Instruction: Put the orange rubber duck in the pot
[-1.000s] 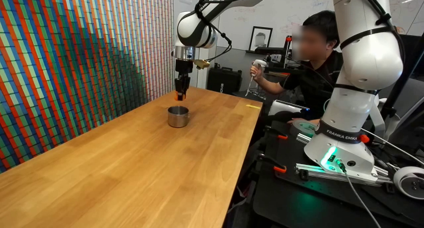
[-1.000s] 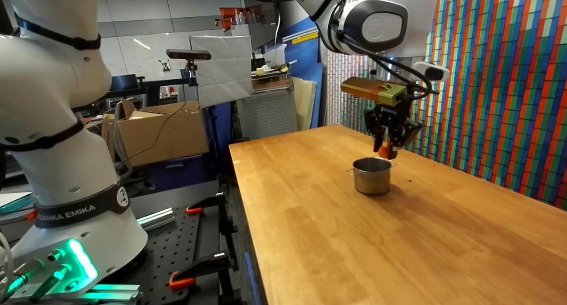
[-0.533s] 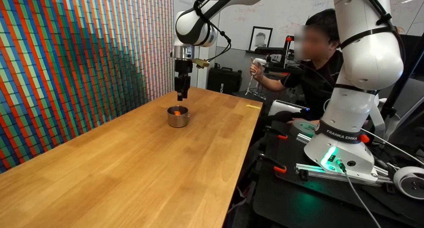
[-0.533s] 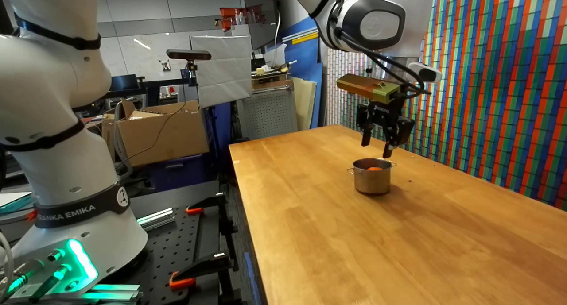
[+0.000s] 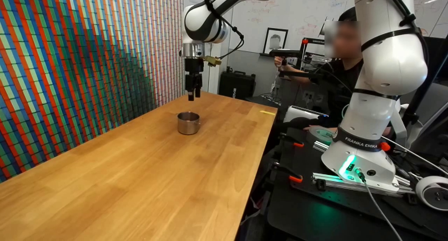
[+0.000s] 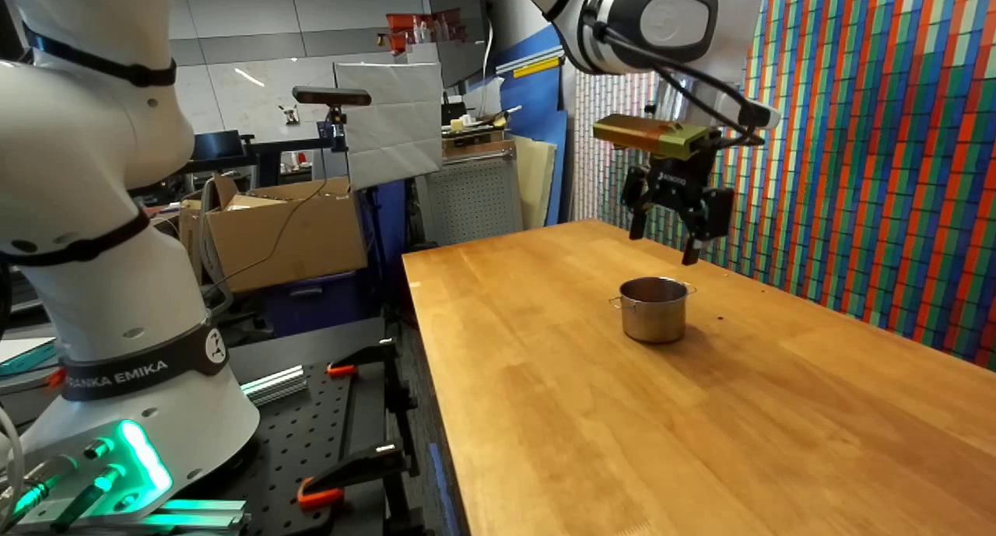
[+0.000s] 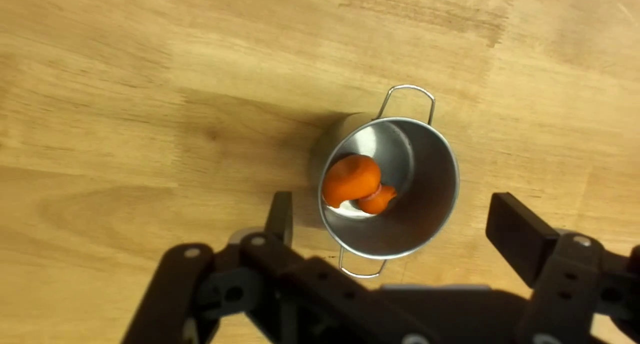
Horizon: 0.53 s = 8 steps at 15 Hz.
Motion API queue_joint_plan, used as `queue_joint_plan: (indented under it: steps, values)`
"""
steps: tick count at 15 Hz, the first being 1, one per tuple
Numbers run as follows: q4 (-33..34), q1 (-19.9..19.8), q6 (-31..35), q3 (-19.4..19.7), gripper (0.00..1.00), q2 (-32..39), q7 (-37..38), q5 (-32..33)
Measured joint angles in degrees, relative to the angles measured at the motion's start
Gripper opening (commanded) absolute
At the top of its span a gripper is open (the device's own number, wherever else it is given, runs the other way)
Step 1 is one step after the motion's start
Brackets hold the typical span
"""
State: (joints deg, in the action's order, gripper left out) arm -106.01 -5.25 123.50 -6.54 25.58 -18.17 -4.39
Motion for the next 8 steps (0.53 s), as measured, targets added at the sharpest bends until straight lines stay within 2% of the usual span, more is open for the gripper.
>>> queue_joint_plan:
  steps: [8]
  values:
    - [6.79, 0.79, -22.39, 3.98, 1.00, -9.10, 0.78, 6.10]
